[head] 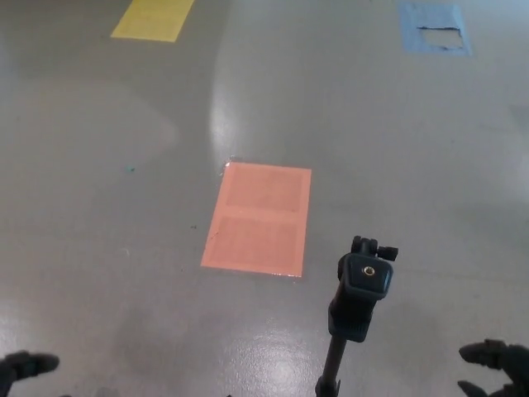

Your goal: The robot uses its left hand to grab the top of a phone stand kept on the floor and rotates it anti-clockwise

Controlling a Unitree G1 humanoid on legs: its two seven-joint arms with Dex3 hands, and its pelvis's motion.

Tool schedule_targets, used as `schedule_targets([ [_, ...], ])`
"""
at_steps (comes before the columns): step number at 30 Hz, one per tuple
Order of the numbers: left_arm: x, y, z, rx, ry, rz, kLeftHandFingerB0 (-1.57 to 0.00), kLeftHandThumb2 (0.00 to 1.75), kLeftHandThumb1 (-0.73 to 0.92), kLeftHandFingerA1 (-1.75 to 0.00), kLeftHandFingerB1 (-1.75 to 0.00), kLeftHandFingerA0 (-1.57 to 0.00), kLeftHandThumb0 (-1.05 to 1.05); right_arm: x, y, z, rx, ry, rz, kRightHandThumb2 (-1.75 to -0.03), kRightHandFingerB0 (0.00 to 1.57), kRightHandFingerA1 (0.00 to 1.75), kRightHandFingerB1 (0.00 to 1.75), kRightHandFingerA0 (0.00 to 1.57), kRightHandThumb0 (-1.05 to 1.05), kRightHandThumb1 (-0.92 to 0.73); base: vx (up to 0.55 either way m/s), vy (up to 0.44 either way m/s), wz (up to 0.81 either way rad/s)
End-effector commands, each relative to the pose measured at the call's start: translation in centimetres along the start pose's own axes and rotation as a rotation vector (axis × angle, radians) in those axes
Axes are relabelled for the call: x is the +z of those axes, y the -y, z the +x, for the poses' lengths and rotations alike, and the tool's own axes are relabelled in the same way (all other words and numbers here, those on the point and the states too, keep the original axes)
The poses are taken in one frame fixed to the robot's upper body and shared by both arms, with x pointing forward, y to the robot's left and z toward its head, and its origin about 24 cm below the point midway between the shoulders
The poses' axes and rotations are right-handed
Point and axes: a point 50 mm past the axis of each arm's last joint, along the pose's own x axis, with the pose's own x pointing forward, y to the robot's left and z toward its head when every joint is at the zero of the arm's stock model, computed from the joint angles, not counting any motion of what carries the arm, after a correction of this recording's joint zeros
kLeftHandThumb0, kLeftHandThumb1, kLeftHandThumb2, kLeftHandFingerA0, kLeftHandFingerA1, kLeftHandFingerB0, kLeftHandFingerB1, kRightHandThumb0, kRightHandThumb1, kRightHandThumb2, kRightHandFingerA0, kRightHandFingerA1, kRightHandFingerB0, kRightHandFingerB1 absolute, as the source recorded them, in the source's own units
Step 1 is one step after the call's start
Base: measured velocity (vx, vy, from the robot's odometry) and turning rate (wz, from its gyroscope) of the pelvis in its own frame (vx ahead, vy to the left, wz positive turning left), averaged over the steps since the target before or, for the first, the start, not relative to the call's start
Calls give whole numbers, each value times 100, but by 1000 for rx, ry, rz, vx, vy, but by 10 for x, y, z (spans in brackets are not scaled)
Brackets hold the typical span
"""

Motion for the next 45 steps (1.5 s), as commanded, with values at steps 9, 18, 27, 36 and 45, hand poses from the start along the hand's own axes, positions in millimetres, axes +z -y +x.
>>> schedule_targets([
  [9,53,5,-11,-135,443,28,-11,89,33,-51,-50,-12,-25,-10,9,-4,108,-40,-69,-63,12,40,24,56,-51,-79,0,0,0],
  [18,150,42,-87,-319,1019,267,-2,83,26,-47,-50,0,-29,-10,9,-4,103,-41,-72,-86,7,52,35,49,-58,-66,0,0,0],
  [27,199,64,-148,-372,1297,417,-6,66,36,-34,-33,-11,-52,-9,10,-4,102,-42,-72,-89,7,53,33,48,-58,-66,0,0,0],
  [36,226,87,-185,-405,1507,580,-4,62,30,-34,-22,-10,-61,-6,13,-4,99,-32,-81,-88,6,52,34,47,-58,-66,0,0,0],
  [45,236,109,-206,-433,1562,685,0,76,38,-37,-21,-12,-60,-3,16,-5,96,-16,-84,-87,6,52,34,50,-59,-66,0,0,0],
])
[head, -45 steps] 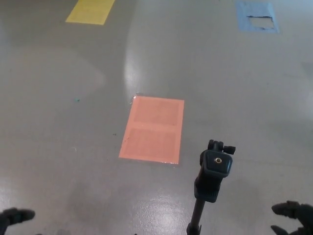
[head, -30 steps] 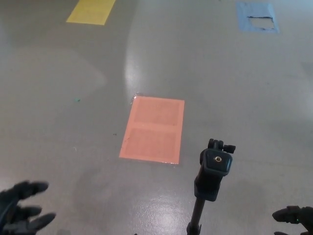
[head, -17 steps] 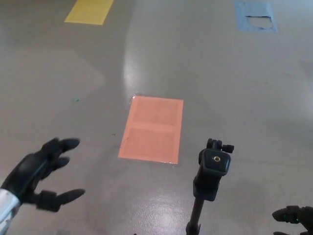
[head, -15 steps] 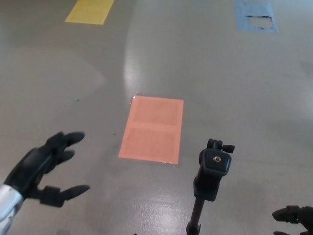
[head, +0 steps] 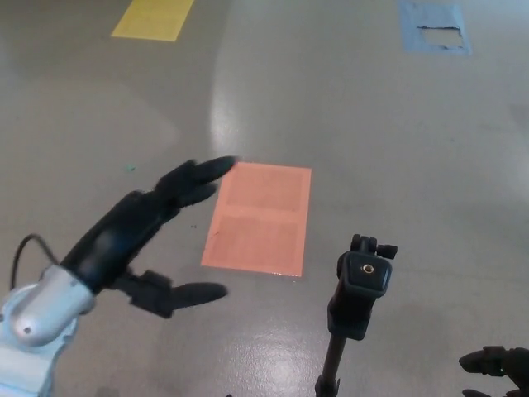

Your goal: The robot uses its left hand to grab the top of a phone stand kept on the floor and rotates it anti-clockwise

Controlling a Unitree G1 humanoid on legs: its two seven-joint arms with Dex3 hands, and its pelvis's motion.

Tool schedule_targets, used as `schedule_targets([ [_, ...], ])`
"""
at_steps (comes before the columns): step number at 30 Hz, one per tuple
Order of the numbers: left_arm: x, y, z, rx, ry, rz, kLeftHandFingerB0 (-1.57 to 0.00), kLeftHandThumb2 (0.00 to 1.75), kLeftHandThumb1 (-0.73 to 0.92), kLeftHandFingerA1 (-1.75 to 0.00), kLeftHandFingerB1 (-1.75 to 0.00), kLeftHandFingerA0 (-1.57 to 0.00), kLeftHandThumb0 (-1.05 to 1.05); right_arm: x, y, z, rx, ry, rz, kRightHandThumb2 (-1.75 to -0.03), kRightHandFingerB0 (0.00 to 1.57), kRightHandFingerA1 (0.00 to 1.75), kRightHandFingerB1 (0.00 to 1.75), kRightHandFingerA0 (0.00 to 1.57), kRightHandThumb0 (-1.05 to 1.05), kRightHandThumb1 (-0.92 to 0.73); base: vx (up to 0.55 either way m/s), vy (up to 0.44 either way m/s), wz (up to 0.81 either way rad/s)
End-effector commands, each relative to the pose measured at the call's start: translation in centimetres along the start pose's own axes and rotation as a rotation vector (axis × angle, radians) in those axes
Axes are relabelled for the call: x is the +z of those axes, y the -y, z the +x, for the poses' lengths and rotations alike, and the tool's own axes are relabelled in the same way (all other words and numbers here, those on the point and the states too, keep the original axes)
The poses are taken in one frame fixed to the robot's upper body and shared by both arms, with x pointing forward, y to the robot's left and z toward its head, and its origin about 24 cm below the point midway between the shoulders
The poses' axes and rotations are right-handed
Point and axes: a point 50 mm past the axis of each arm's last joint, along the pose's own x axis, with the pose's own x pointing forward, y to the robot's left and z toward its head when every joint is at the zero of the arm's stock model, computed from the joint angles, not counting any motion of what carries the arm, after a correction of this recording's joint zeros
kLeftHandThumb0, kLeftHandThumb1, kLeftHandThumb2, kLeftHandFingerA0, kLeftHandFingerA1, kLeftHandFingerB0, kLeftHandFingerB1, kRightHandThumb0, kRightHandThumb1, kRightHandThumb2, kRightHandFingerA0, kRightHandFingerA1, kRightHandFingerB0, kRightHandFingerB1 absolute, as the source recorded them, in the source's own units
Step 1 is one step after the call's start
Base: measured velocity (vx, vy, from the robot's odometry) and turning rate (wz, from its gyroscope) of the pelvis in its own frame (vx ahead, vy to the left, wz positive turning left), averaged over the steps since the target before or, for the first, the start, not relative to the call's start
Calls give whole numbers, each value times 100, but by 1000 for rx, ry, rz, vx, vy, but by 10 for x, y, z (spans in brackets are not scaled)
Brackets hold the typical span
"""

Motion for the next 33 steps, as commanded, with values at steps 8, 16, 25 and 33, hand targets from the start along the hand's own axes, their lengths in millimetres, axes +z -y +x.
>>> schedule_targets([
  [8,105,43,16,-319,383,248,0,77,40,-35,-17,-10,-65,4,16,-7,15,24,-31,-89,6,54,33,48,-62,-64,0,0,0],
  [16,107,53,20,-359,365,255,0,54,43,-29,-22,-11,-67,5,16,-7,13,28,-34,-87,6,53,35,48,-61,-64,0,0,0],
  [25,107,57,25,-363,363,283,0,67,33,-32,-19,-10,-67,5,16,-6,11,27,-26,-88,7,55,35,53,-61,-64,0,0,0],
  [33,103,53,36,-261,372,332,-2,76,41,-34,-26,-11,-67,5,16,-3,15,-4,-30,-92,7,53,34,44,-69,-63,0,0,0],
])
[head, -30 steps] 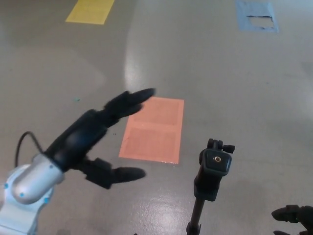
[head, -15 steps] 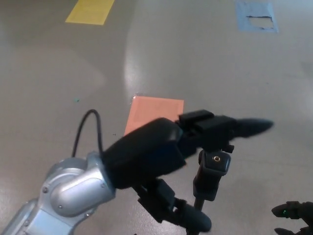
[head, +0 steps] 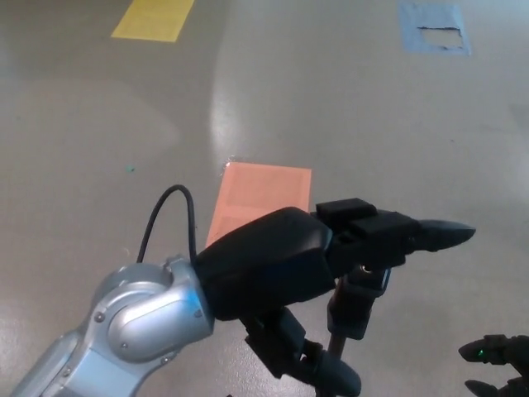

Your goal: The robot uses its left hand to grab the top of a phone stand kept on the floor and rotates it anti-clockwise

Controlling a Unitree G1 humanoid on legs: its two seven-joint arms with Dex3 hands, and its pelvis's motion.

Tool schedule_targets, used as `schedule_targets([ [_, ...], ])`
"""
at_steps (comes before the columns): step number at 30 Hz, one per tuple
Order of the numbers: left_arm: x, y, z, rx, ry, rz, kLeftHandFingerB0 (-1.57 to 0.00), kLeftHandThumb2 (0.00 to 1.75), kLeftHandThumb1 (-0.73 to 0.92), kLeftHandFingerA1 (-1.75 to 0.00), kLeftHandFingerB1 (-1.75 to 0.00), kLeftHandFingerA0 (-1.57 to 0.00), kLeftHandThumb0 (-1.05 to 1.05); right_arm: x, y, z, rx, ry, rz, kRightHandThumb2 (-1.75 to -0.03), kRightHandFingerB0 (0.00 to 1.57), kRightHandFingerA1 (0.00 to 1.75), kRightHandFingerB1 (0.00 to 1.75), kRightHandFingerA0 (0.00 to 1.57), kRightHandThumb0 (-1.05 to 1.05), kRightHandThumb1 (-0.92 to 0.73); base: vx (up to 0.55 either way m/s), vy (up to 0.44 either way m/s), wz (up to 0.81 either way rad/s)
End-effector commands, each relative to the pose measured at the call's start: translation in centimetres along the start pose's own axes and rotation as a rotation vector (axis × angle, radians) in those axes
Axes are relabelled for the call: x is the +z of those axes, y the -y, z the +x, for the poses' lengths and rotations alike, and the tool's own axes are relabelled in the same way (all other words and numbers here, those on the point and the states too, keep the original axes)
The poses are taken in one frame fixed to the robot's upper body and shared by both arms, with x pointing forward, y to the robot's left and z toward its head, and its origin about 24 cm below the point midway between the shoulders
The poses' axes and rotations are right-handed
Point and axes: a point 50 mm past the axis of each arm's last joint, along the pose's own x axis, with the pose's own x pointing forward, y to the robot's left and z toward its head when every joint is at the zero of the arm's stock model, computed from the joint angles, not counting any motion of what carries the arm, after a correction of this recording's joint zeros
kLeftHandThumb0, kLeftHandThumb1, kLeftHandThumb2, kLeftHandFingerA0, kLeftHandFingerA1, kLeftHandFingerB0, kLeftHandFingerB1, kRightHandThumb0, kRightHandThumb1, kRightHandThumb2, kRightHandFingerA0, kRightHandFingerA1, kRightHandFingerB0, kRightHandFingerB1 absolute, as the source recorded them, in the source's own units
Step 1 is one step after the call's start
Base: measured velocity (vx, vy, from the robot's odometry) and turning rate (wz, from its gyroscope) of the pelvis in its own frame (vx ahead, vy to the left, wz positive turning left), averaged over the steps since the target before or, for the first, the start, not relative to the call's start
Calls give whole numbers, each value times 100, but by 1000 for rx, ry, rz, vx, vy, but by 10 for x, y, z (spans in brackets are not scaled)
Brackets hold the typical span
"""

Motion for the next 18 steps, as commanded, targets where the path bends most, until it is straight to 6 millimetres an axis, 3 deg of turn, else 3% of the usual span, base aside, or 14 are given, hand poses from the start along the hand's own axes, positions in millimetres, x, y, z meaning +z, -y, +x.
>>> schedule_targets([
  [1,-5,-5,6,93,-27,96,-2,76,41,-34,-26,-11,-67,-1,3,-1,7,-14,-41,-92,7,53,34,44,-69,-63,0,0,0],
  [2,-5,-6,7,104,-29,110,0,74,39,-36,-27,-10,-61,0,4,-1,11,-12,-58,-64,15,43,28,53,-62,-80,0,0,0],
  [3,-5,-7,8,112,-30,122,0,74,39,-36,-27,-10,-61,1,4,-1,15,-12,-74,-64,15,43,28,53,-62,-80,0,0,0],
  [4,-6,-7,9,134,-28,136,-2,70,38,-38,-29,-11,-58,2,5,-1,25,-28,-95,-65,45,44,39,59,-58,-85,0,0,0],
  [5,-6,-7,10,150,-25,145,-2,70,38,-38,-29,-11,-58,2,5,-1,31,-40,-108,-65,45,44,39,59,-58,-85,0,0,0],
  [6,-7,-8,13,185,-23,171,-2,69,37,-37,-29,-11,-56,3,5,-1,17,-35,-109,-65,12,38,24,49,-54,-79,0,0,0],
  [7,-7,-7,14,219,-18,203,-6,80,21,-47,-52,0,-29,3,5,-1,12,-22,-87,-87,6,51,31,43,-58,-67,0,0,0],
  [10,-7,-4,18,288,-1,260,-6,80,20,-47,-52,0,-28,4,4,-1,13,-6,-53,-89,6,52,31,44,-59,-65,0,0,0],
  [11,-8,-2,21,318,6,289,-6,81,22,-47,-52,0,-28,5,5,-1,10,-6,-45,-65,11,40,21,49,-51,-76,0,0,0],
  [12,-8,-1,22,326,8,299,-6,81,22,-47,-52,0,-28,5,5,-1,11,-4,-44,-87,6,51,32,42,-58,-66,0,0,0],
  [13,-8,0,23,333,8,307,-6,81,22,-47,-52,0,-28,6,5,-1,12,-2,-44,-87,6,51,32,42,-58,-66,0,0,0],
  [14,-9,1,24,339,10,321,-5,65,38,-37,-36,-17,-56,6,6,-1,11,0,-42,-64,12,40,25,50,-50,-78,0,0,0],
  [18,-12,7,28,351,7,352,-4,66,37,-38,-35,-18,-57,6,6,-1,11,4,-35,-64,12,40,24,51,-50,-79,0,0,0],
])
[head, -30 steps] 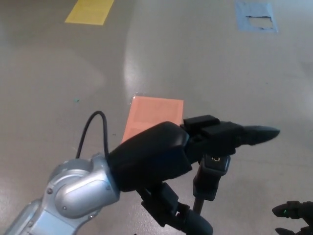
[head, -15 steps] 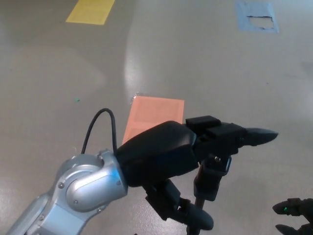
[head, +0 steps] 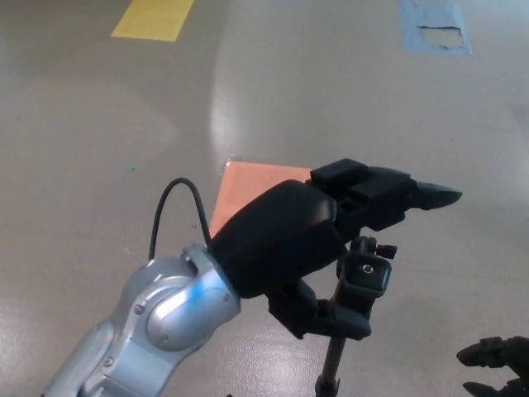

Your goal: The robot uses its left hand to grab the top of a phone stand kept on the floor and rotates it anti-clockwise

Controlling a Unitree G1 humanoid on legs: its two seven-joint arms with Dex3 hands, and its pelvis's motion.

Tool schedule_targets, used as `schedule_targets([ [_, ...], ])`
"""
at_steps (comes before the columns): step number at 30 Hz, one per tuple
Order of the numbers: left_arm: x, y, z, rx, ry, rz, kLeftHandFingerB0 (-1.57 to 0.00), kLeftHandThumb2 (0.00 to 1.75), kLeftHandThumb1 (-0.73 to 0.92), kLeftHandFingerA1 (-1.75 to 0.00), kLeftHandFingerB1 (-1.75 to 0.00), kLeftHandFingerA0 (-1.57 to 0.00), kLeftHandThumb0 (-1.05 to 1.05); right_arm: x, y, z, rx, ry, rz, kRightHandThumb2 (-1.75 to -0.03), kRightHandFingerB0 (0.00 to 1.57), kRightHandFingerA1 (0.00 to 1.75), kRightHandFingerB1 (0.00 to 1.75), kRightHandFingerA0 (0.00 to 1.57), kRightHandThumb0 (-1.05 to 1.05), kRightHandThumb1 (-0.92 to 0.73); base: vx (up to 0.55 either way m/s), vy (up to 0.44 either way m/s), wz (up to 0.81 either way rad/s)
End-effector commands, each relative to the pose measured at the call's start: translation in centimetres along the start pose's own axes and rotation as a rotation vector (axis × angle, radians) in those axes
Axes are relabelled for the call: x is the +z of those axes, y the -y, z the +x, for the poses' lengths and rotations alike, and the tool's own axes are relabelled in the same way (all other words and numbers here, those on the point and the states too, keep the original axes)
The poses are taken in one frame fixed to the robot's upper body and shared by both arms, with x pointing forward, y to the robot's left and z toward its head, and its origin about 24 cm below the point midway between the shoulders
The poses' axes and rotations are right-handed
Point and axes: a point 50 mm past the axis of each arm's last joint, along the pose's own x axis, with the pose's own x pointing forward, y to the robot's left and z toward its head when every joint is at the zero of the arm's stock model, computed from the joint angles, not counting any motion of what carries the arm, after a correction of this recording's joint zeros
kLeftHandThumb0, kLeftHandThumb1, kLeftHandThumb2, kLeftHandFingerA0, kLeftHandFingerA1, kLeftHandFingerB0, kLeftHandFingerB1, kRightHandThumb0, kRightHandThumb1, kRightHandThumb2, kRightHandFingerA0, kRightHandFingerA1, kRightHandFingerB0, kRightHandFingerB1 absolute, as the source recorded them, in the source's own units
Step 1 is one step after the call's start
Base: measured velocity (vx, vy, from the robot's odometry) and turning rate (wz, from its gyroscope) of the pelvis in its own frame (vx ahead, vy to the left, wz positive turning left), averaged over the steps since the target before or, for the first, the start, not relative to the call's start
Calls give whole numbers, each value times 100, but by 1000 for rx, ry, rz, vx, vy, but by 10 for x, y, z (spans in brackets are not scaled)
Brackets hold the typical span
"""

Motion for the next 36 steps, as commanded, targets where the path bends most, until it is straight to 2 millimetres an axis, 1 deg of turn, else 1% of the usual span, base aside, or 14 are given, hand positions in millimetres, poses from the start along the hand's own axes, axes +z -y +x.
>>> schedule_targets([
  [1,3,8,10,184,80,245,-4,67,38,-38,-35,-19,-58,2,8,-3,-12,18,24,-86,8,52,34,45,-59,-64,0,0,0],
  [8,0,14,10,188,80,270,-5,67,38,-38,-37,-19,-60,3,11,-4,-14,3,-8,-90,5,51,31,41,-60,-66,0,0,0],
  [9,-1,15,10,186,79,271,-5,67,38,-38,-38,-19,-61,3,11,-4,-13,4,-6,-66,9,39,21,47,-53,-79,0,0,0],
  [15,-2,16,10,183,80,291,-5,68,38,-38,-38,-19,-61,5,12,-4,-16,8,-10,-63,6,38,26,49,-54,-80,0,0,0],
  [16,-3,17,10,182,80,293,-6,68,38,-38,-39,-19,-61,5,12,-4,-16,9,-14,-91,5,51,31,40,-60,-66,0,0,0],
  [18,-4,18,10,178,81,302,-5,68,38,-38,-38,-19,-62,6,13,-5,-16,14,-30,-89,6,50,32,39,-61,-67,0,0,0],
  [19,-4,18,10,178,80,302,-5,68,38,-38,-38,-19,-62,6,14,-5,-17,17,-34,-64,12,39,25,51,-54,-80,0,0,0],
  [20,-5,18,10,178,79,302,-5,68,38,-38,-38,-19,-62,7,15,-5,-17,21,-35,-89,7,52,32,44,-60,-67,0,0,0],
  [27,-11,18,9,192,78,313,-7,68,38,-39,-39,-21,-62,9,15,-5,-24,43,-20,-91,5,53,34,44,-58,-65,0,0,0],
  [28,-12,18,9,194,78,315,-6,68,38,-39,-38,-21,-62,9,15,-5,-25,42,-16,-64,12,39,24,51,-52,-79,0,0,0],
  [31,-13,18,9,193,77,317,-7,68,37,-39,-39,-21,-61,9,15,-5,-27,41,-12,-64,12,39,25,51,-51,-80,0,0,0],
  [32,-14,18,8,196,79,317,-13,68,40,-40,-40,-24,-58,9,15,-5,-25,47,-7,-64,13,40,24,52,-50,-79,0,0,0],
  [33,-15,17,7,200,84,316,-22,69,45,-42,-43,-33,-51,10,15,-5,-24,51,3,-87,7,52,35,46,-57,-65,0,0,0],
  [36,-15,17,7,203,90,299,-38,58,59,-36,-37,-48,-35,10,16,-5,-28,46,12,-64,13,39,24,53,-49,-79,0,0,0],
])
